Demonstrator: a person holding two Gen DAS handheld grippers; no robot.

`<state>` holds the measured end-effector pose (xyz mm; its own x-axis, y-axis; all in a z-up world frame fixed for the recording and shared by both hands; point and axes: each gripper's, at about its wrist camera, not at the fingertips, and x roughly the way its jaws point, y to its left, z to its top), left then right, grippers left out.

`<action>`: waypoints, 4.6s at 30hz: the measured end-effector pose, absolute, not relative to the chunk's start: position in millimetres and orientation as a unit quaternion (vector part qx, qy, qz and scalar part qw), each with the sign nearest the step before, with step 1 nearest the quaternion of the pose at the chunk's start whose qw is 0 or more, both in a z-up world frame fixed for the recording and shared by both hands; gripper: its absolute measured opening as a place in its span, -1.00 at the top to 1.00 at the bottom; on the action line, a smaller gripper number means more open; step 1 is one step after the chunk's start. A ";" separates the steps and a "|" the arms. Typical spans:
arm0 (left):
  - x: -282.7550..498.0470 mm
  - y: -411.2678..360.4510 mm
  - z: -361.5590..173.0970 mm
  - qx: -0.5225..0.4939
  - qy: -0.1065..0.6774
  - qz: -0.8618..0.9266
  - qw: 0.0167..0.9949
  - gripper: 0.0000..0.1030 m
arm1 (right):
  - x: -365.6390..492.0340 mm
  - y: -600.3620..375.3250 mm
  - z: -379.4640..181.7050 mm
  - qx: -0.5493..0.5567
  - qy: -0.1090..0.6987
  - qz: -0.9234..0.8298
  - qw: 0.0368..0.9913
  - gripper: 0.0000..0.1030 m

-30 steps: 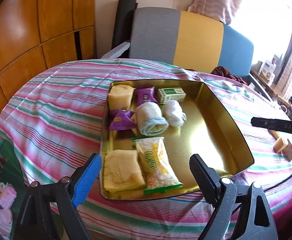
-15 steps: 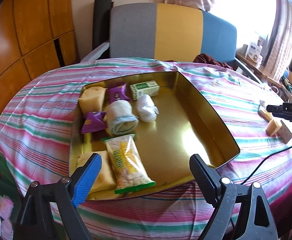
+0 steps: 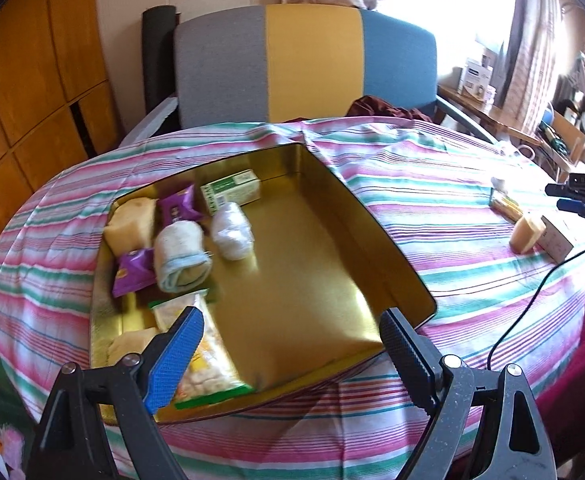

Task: Organize objects
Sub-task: 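Move both tools back toward the remaining items on the cloth, then grasp the yellow sponge with the left gripper, then lift the yellow sponge with left gripper while right grasps the white printed box, then carry the yellow sponge into the tray and open the left gripper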

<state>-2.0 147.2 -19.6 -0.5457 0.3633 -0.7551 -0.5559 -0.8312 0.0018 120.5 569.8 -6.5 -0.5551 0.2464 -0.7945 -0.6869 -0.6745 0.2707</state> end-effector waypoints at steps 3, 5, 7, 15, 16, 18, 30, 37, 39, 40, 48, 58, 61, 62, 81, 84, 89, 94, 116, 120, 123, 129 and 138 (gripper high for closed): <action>-0.2 156.6 -19.2 -0.397 0.128 0.867 0.272 -0.75 | 128.8 586.3 -8.7 -0.367 0.307 0.824 0.302 0.11; 0.6 162.2 -18.8 -0.396 0.132 0.865 0.277 -0.75 | 133.8 595.9 -10.6 -0.358 0.318 0.819 0.316 0.11; 1.6 167.9 -18.7 -0.396 0.137 0.864 0.281 -0.75 | 138.1 606.0 -12.9 -0.349 0.329 0.814 0.328 0.11; 3.1 199.2 -20.8 -0.397 0.154 0.852 0.304 -0.75 | 162.2 634.5 -31.4 -0.316 0.382 0.788 0.365 0.11; 3.0 204.5 -21.2 -0.398 0.156 0.850 0.309 -0.75 | 166.4 637.4 -34.9 -0.313 0.394 0.782 0.367 0.11; 2.5 215.1 -21.9 -0.399 0.159 0.846 0.316 -0.75 | 174.9 642.6 -38.1 -0.301 0.417 0.774 0.370 0.11; 8.6 296.7 -29.5 -0.407 0.183 0.812 0.375 -0.75 | 189.8 649.0 -40.5 -0.272 0.451 0.764 0.373 0.11; 12.8 352.3 -22.6 -0.380 0.206 0.800 0.416 -0.75 | 189.2 647.2 -37.2 -0.266 0.449 0.772 0.363 0.11; 14.9 371.4 -20.7 -0.372 0.213 0.795 0.430 -0.75 | 190.2 647.6 -37.0 -0.262 0.452 0.773 0.358 0.11; 16.8 381.5 -20.2 -0.369 0.216 0.790 0.440 -0.75 | 191.0 648.0 -37.3 -0.260 0.456 0.773 0.356 0.11; 41.8 455.6 -31.8 -0.338 0.259 0.744 0.515 -0.75 | 203.0 653.7 -40.5 -0.241 0.483 0.763 0.356 0.11; 59.7 511.9 -57.9 -0.334 0.281 0.699 0.567 -0.75 | 206.1 656.4 -43.1 -0.234 0.496 0.759 0.352 0.11; 57.4 518.7 -69.0 -0.350 0.283 0.686 0.571 -0.51 | 206.4 656.9 -44.2 -0.235 0.499 0.757 0.351 0.10; 56.2 519.5 -72.5 -0.363 0.282 0.677 0.574 -0.08 | 206.1 656.9 -44.0 -0.235 0.499 0.757 0.350 0.10; 31.4 369.9 -57.4 -0.426 0.197 0.721 0.510 0.17 | 146.2 656.3 -27.7 -0.431 0.261 0.813 0.293 0.07; 28.8 347.2 -50.9 -0.427 0.181 0.729 0.503 0.17 | 136.8 659.7 -39.7 -0.483 0.218 0.807 0.261 0.02; 26.9 319.1 -39.5 -0.428 0.159 0.739 0.496 0.17 | 128.4 658.6 -45.8 -0.518 0.182 0.802 0.235 -0.44; 22.3 296.0 -30.9 -0.433 0.132 0.746 0.488 0.17 | 118.3 653.1 -52.9 -0.538 0.171 0.796 0.219 -0.49; 9.8 219.7 -7.4 -0.407 0.078 0.798 0.438 0.17 | 119.9 590.4 -41.9 -0.539 0.173 0.780 0.267 0.03; -0.1 188.8 -6.6 -0.407 0.057 0.815 0.408 0.17 | 106.0 551.5 -29.7 -0.504 0.199 0.813 0.214 0.03; -9.0 160.7 -10.2 -0.411 0.042 0.828 0.379 0.17 | 87.5 513.6 -32.9 -0.495 0.195 0.830 0.170 0.03; -27.5 96.6 -8.6 -0.415 -0.004 0.856 0.309 0.17 | 51.0 478.3 -60.9 -0.490 0.201 0.837 0.136 0.03; -46.7 32.3 -13.3 -0.439 -0.090 0.860 0.244 0.17 | 45.8 470.6 -72.4 -0.498 0.173 0.838 0.145 0.03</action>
<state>-46.7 32.3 -13.3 -0.4961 0.4986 -0.7109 -0.3398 -0.8649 -0.3695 45.8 470.6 -72.4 -0.4630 0.0708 -0.8835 -0.4144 -0.8985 0.1451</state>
